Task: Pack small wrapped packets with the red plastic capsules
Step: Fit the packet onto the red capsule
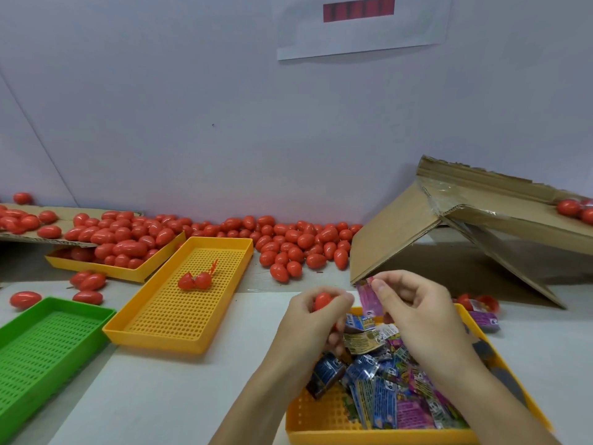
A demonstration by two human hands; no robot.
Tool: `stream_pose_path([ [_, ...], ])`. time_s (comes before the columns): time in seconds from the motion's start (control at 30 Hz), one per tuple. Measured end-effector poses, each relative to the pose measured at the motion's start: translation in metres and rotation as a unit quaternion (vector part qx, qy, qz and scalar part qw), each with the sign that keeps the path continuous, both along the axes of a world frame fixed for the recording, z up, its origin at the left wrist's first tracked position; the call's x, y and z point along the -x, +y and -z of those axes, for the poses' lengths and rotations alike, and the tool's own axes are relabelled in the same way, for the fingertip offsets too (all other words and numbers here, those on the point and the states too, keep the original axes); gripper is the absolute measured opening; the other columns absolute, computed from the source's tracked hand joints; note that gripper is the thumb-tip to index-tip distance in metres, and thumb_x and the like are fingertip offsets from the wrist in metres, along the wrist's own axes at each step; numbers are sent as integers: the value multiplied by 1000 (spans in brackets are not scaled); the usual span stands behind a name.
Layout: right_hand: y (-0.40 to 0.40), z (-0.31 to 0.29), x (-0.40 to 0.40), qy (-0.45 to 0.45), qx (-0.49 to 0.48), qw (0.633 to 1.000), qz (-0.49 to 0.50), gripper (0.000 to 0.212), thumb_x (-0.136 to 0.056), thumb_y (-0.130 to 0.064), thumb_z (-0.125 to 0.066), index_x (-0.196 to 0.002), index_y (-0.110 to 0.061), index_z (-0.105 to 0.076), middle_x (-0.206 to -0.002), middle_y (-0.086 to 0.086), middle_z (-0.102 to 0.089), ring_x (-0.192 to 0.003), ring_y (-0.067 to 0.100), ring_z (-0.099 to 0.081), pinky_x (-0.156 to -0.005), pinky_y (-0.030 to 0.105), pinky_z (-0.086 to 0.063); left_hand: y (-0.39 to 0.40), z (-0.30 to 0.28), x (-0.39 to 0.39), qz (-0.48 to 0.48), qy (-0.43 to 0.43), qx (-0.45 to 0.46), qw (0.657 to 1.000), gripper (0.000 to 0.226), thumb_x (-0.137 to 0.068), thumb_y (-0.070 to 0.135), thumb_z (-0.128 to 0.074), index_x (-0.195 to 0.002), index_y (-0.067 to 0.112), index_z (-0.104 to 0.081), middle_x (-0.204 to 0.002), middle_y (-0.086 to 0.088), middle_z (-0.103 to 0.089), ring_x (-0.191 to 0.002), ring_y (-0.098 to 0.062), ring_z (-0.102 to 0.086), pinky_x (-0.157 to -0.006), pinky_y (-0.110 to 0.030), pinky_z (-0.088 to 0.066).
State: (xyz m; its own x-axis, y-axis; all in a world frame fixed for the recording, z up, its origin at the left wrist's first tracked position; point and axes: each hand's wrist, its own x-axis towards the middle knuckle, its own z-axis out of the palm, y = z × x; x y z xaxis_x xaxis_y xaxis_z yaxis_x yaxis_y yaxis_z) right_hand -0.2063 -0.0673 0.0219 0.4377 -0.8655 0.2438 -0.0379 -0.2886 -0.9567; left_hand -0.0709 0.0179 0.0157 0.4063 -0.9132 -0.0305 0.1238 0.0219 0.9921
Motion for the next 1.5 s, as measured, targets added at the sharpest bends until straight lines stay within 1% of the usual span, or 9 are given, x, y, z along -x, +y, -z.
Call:
stream_pose_path([
  [0.13,7,4,-7,-10,-59,998,-31,12,-93,-30,-64,-97,-28,-76,-90,-10,-76,-89,2,-69,-71,20,-54,2,-3,6,-16,-137,5,990,14,-84,41,-77,-88,27,-75,-57,3,-56,-50,-13,-47,-51,-28,-44],
  [0.23,8,4,-10,-21,-85,996,-34,13,-94,-28,-63,-96,-27,-76,-88,-10,-76,-86,1,-70,-69,20,-53,2,-5,6,-43,-137,17,989,13,-85,35,-77,-81,22,-77,-58,3,-58,-52,-13,-49,-54,-33,-43],
  [0.4,4,2,-7,-17,-116,992,-37,16,-96,-28,-60,-100,-25,-75,-90,-5,-77,-91,10,-71,-79,32,-55,3,-8,9,-56,-138,16,989,27,-79,40,-80,-59,25,-71,-53,9,-57,-50,-6,-51,-53,-23,-46],
  [0.5,3,-2,-3,-16,-106,992,-73,25,-91,-41,-60,-100,-25,-77,-91,-1,-77,-92,19,-71,-77,35,-55,3,-8,8,-62,-135,8,989,29,-81,35,-81,-57,24,-68,-50,9,-54,-49,-8,-49,-51,-26,-44],
  [0.6,5,-6,1,-4,-42,993,-106,39,-75,-57,-62,-94,-26,-78,-88,-4,-77,-83,5,-70,-67,21,-54,2,-8,8,-74,-145,16,987,30,-82,25,-81,-55,25,-67,-50,8,-56,-46,-4,-49,-49,-20,-43],
  [0.9,2,-10,6,23,30,995,-97,27,-75,-47,-63,-78,-24,-77,-70,-7,-70,-66,-2,-62,-61,11,-46,1,-5,10,-113,-216,-6,970,26,-82,16,-80,-61,25,-67,-54,10,-59,-50,-8,-56,-51,-18,-44],
  [1.07,-3,-5,6,12,-29,995,-98,20,-93,-30,-61,-83,-25,-77,-78,5,-71,-71,14,-62,-65,25,-50,5,-10,9,-79,-196,15,977,14,-79,28,-83,-73,23,-72,-66,-4,-69,-58,-17,-66,-51,-15,-46],
  [1.27,-6,-5,8,44,-41,989,-136,25,-96,-34,-56,-82,-25,-74,-72,0,-62,-72,15,-56,-69,31,-47,9,-13,6,-40,-92,31,994,8,-89,30,-71,-89,23,-76,-56,7,-60,-49,-7,-52,-50,-23,-45],
  [1.5,-1,-9,8,30,-20,979,-198,26,-90,-42,-54,-75,-28,-70,-67,-8,-56,-63,3,-49,-60,17,-42,6,-10,6,-46,-73,11,996,19,-91,12,-61,-88,25,-74,-60,5,-59,-52,-8,-52,-49,-23,-44],
])
